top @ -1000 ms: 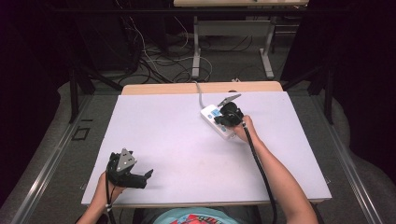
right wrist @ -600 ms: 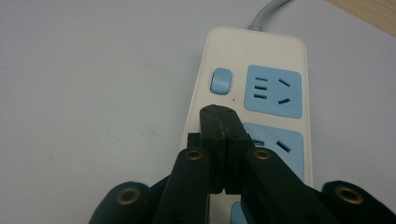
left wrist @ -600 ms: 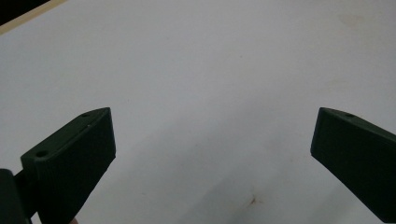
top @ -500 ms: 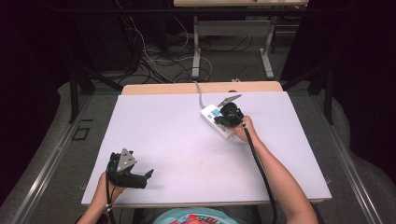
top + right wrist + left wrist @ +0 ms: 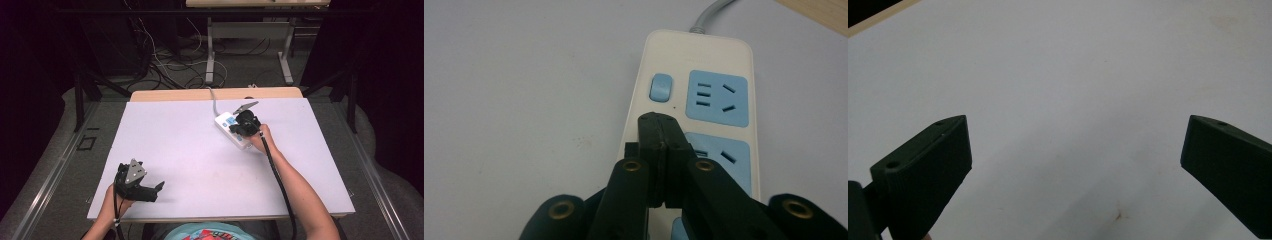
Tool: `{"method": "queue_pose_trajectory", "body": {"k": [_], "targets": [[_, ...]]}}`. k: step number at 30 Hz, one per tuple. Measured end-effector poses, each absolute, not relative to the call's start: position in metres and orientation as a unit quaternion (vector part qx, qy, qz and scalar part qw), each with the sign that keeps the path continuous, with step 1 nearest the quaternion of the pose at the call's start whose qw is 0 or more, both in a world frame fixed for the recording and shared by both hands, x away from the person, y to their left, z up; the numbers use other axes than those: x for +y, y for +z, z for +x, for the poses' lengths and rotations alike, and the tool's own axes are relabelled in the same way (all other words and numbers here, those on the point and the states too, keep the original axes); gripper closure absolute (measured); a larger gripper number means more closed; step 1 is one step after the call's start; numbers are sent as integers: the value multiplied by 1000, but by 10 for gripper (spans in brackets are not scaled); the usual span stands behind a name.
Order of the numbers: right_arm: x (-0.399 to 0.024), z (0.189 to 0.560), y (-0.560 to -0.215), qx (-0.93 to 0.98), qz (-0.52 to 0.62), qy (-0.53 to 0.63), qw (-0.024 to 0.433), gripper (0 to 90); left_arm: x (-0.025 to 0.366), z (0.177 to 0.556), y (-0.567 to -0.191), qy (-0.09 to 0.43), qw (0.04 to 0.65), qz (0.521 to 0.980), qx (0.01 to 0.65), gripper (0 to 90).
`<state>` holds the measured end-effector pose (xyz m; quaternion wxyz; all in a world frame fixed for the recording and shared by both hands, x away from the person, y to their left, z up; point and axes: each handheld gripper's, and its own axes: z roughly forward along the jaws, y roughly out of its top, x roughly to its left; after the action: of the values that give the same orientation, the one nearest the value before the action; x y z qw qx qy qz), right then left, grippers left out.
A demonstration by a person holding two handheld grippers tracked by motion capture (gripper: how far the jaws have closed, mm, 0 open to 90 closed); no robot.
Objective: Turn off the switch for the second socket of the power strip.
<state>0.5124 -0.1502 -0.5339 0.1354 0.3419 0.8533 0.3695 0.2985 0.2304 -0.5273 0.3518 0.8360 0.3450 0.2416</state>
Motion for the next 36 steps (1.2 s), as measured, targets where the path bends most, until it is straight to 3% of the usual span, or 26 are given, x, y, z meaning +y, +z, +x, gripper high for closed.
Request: {"method": "queue_pose_trajectory", "body": {"k": [36], "targets": [[-147, 511, -532, 855, 344, 362, 139, 900, 232, 298, -527, 241, 352, 835, 347, 0]]}}
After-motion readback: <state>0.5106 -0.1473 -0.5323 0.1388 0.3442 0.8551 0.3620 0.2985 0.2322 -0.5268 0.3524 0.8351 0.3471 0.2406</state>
